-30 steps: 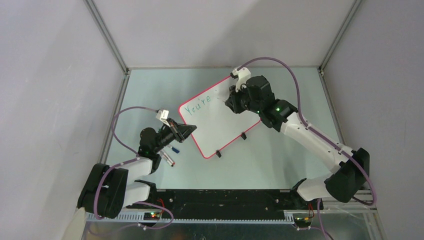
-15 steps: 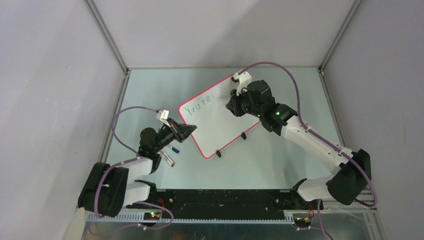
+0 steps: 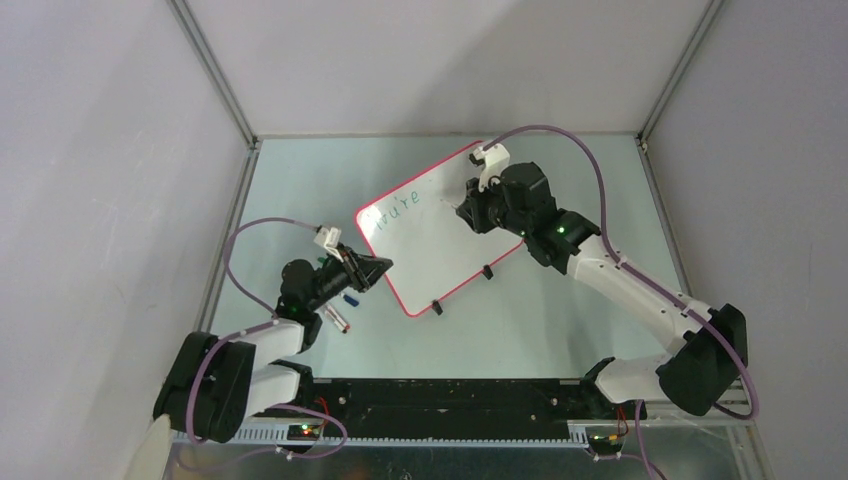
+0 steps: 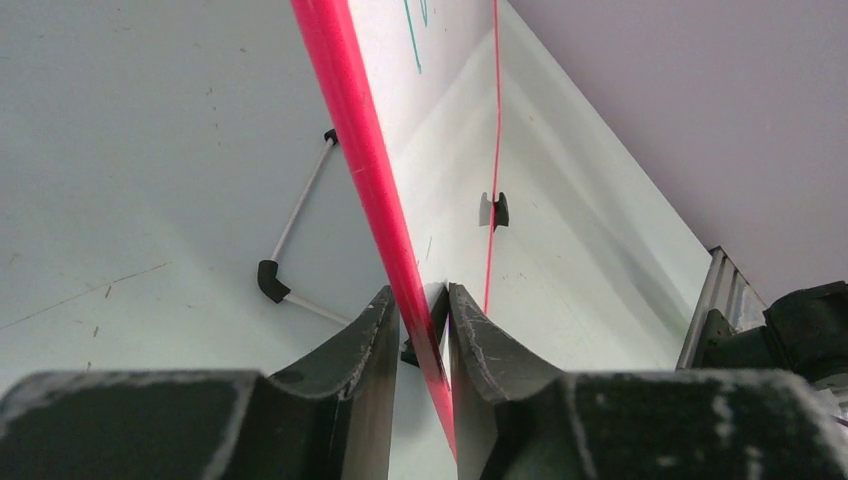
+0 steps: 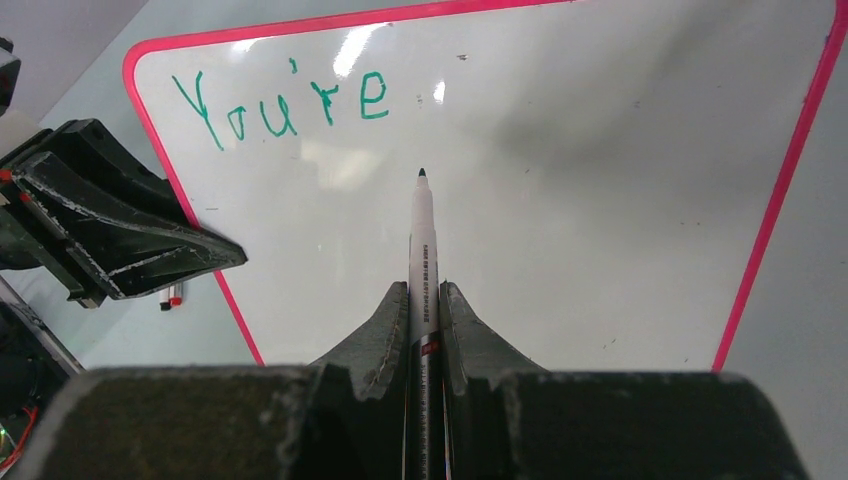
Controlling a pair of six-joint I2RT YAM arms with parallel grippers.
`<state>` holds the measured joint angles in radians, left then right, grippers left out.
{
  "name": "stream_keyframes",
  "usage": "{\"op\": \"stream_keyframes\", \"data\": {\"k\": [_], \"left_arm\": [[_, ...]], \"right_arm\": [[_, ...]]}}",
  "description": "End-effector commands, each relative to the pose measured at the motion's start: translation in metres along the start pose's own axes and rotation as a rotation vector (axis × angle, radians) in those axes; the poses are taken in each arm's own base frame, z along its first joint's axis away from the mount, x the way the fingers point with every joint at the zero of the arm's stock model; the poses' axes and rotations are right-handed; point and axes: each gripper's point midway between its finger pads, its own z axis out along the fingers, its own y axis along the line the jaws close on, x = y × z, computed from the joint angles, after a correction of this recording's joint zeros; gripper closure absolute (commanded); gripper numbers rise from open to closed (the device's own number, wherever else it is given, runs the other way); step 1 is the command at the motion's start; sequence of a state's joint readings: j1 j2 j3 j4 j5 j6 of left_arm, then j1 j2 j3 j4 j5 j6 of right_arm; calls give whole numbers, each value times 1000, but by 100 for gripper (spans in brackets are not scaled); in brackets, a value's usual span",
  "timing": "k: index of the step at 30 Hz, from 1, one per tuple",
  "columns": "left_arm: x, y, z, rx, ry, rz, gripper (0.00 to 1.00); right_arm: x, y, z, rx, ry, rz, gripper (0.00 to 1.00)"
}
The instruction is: Write a sentence on the whiteboard
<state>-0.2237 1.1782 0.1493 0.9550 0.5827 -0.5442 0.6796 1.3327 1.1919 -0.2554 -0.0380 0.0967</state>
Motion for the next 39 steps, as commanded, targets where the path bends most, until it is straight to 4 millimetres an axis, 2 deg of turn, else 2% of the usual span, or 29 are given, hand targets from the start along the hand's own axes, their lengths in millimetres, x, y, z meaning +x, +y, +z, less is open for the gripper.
{"op": "stream_keyframes", "data": {"k": [1,5,7,9,18,24,29,33,36,39], "left_arm": [[2,7,-2,-33,7,54,72],[0,9,0,-44,3,64,76],[-2,9,0,-45,2,67,92],[-3,8,1,-39,4,73,99],[0,-7,5,60,57,93,100],[16,-17,8,144,129,12,100],[18,-24,12,206,152,-47,100],[17,-19,14,178,152,-45,100],[24,-3,11,87,186,-14,100],[19,6,9,18,169,21,100]], "right_arm": [[-27,-3,-10,10,-95,10,100],[-35,-6,-13,2,-121,25,100],[-38,-9,-16,4,-128,33,100],[-40,-12,-18,9,-128,40,100],[-40,-13,-18,-6,-120,57,100],[-40,-10,-22,-24,-117,63,100],[-36,-3,-24,-55,-102,72,100],[-29,5,-23,-73,-75,71,100],[-24,10,-21,-70,-59,56,100],[-19,16,-17,-75,-44,46,100]]}}
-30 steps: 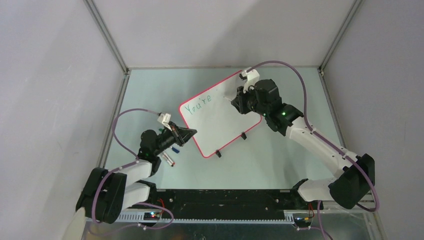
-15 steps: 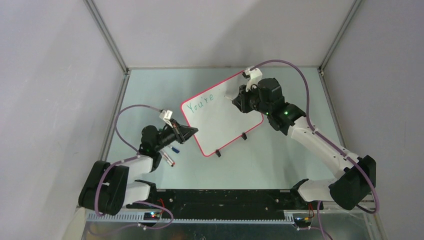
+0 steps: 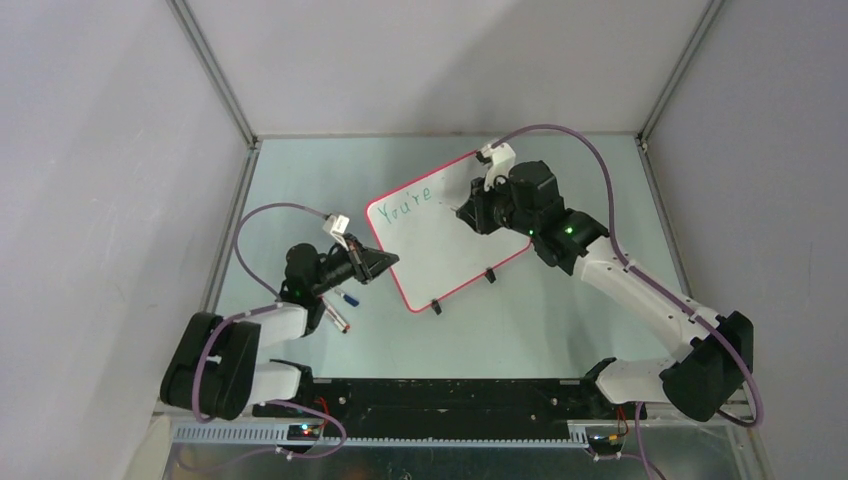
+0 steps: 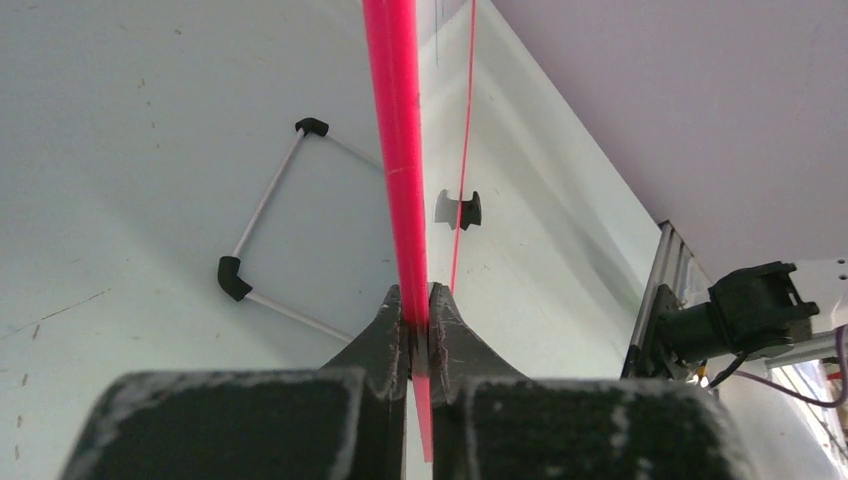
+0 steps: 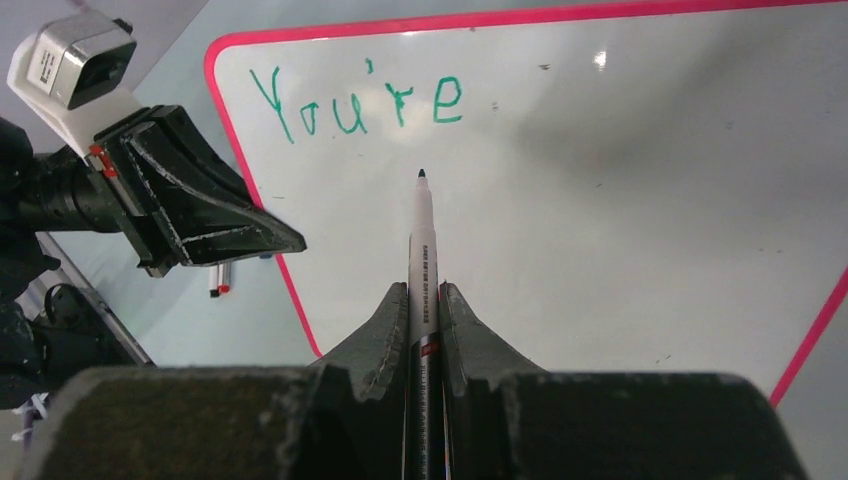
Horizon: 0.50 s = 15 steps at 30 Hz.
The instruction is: Write a sentence on the whiteboard
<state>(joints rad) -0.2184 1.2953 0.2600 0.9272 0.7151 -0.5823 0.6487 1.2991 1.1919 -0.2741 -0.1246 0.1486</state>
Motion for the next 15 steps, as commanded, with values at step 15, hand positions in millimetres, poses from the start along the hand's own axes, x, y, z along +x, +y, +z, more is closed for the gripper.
{"op": "stream_keyframes", "data": {"k": [15], "left_arm": [[18,22,-7,-118,73,61,99]], "right_arm": [[3,32,17,-52,44,-44,100]]}}
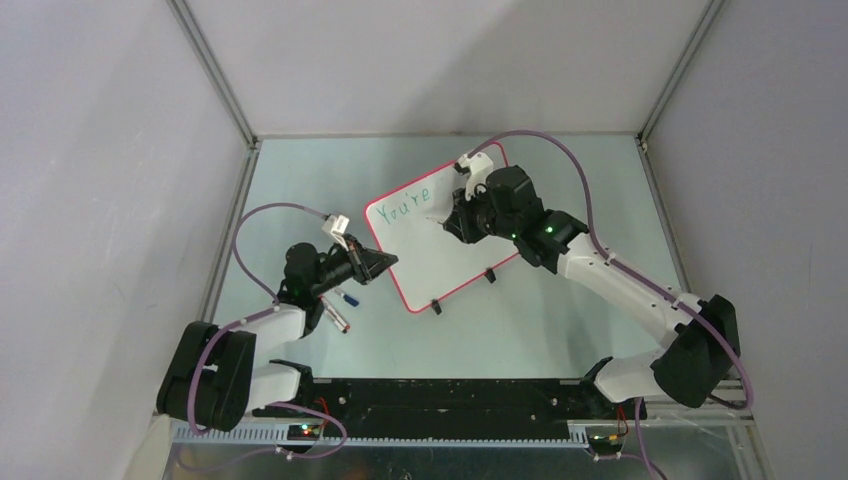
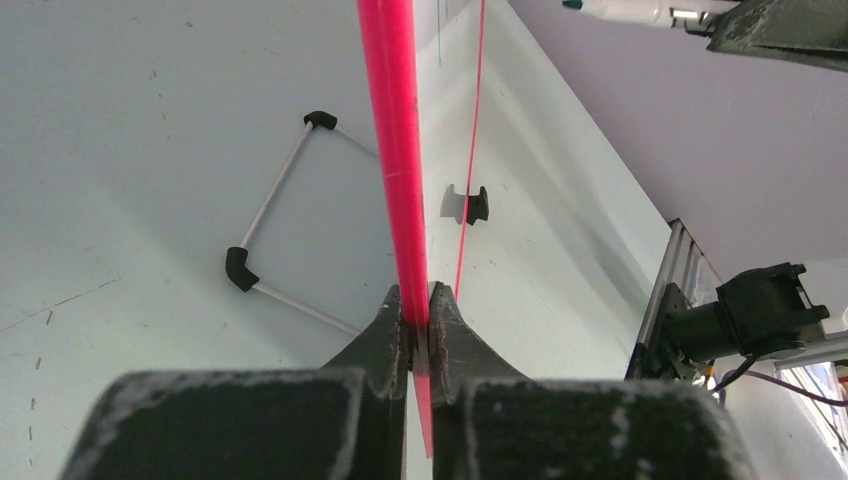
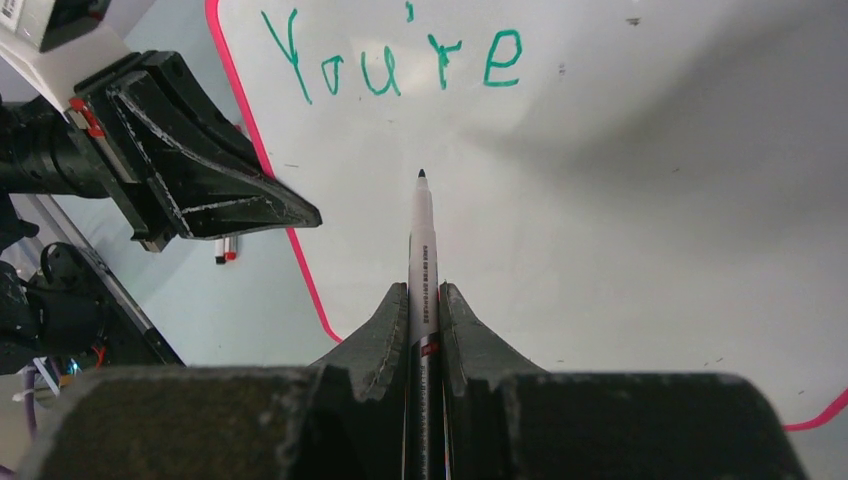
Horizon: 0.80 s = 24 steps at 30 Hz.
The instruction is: Write a sentence on the whiteboard
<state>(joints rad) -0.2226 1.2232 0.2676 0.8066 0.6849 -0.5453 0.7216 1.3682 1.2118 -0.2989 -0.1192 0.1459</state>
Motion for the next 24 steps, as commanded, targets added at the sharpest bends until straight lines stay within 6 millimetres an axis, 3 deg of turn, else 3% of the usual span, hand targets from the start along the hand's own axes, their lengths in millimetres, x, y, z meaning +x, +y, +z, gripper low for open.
{"op": "stream_keyframes", "data": {"k": [1,12,24], "left_arm": [[19,22,-2,-82,61,50,98],[18,25,-2,-96,57,49,98],[16,25,-1,-102,50,54,97]], "right_arm": [[-23,8,-2,-5,-44,-22,100],[-20,25,5,-12,-40,-60,100],[-38,-29,-7,171,-80,-26,100]]}}
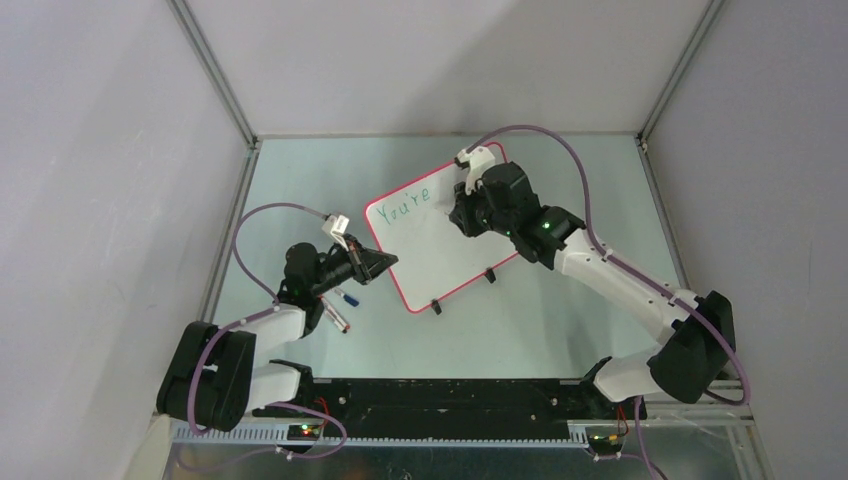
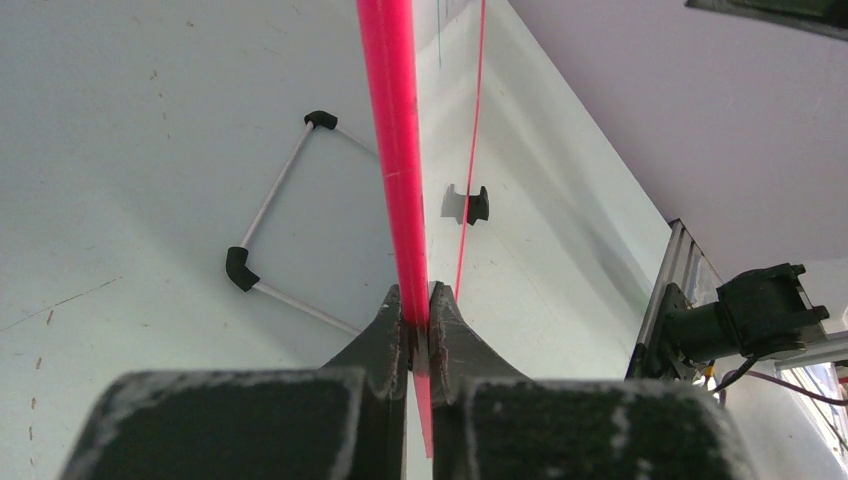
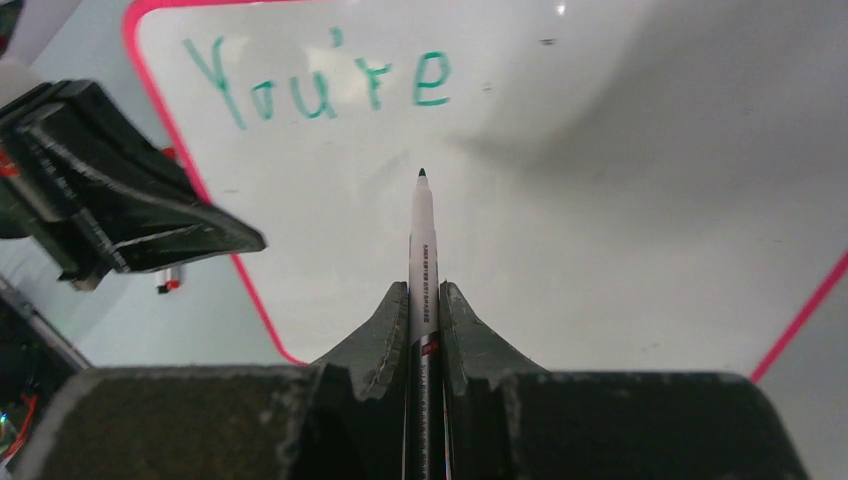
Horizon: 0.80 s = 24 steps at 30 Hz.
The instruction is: Write a sentence on the whiteboard
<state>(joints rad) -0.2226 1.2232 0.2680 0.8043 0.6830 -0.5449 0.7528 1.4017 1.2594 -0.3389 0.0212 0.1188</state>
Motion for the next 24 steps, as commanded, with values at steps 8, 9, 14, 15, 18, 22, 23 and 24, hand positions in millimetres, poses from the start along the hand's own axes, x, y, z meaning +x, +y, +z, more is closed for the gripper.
{"op": "stream_keyframes", "data": {"k": [8,9,14,15,18,22,23,24], "left_arm": [[15,24,-2,-100,46,60,98],[16,24,-2,-101,47,61,98],[15,20,-2,-98,43,74,98],[15,20,-2,-98,43,76,98],[15,18,-2,-95,44,83,97],[17,18,-2,-97,51,84,97],[17,18,-1,-96,53,85,97],[17,18,-1,-96,52,87,97]], "right_arm": [[-40,-29,-8,35,-70,76,100],[-41,-29,-8,27,-69,91,100],[-53,-34,-9,24,-82,105,100],[-53,-35,-9,25,-81,106,100],[-53,-34,-7,6,-70,111,100],[-46,-26,-5,-38,-40,112,100],[-44,-24,-5,-44,-33,110,100],[-42,-23,-4,-44,-26,109,100]]}}
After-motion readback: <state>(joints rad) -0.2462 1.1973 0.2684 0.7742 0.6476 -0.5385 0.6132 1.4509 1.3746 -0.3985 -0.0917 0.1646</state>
